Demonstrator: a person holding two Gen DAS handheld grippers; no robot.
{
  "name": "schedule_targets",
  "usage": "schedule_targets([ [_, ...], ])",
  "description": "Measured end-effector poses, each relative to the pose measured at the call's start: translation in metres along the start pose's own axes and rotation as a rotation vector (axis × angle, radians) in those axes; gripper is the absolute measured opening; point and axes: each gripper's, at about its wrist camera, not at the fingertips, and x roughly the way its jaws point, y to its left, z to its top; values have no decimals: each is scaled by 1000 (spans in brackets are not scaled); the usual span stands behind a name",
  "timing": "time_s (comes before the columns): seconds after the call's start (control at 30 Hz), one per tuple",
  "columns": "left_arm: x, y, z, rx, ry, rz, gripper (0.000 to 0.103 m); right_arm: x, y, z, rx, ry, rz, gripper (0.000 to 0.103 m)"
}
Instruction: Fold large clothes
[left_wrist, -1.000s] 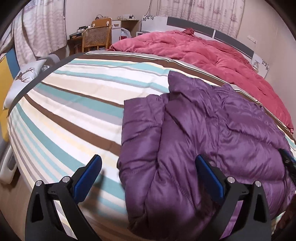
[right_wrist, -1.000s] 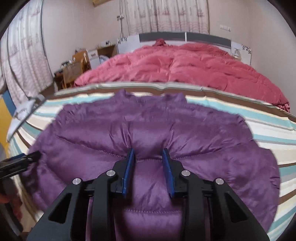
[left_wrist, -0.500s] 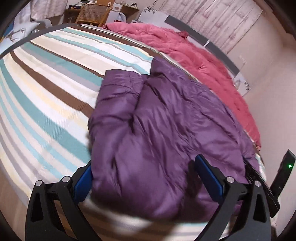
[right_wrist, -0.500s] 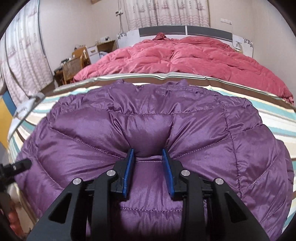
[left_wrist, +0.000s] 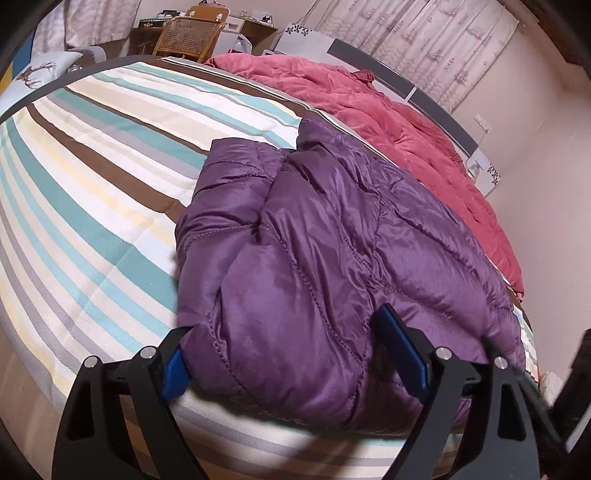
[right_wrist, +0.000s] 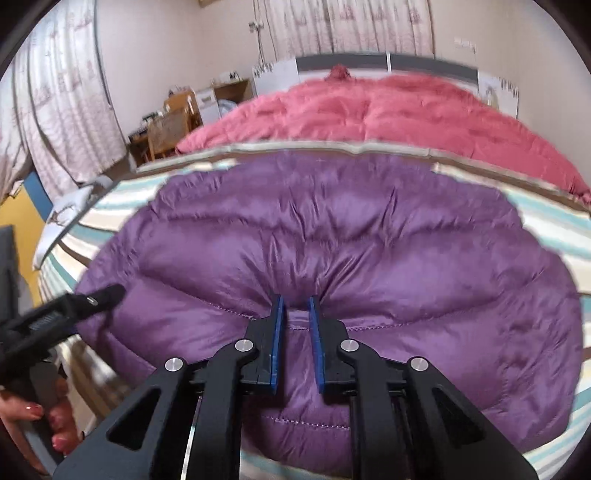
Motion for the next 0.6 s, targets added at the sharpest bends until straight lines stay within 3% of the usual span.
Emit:
schedule_targets([
  [0.23,5,-4,0,-37,-22,-1,88,8,-1,-4,-9,12,1,14],
  [0.6,13,5,7,-105,-50,-70,70,6,-6,-5,27,1,20,14],
])
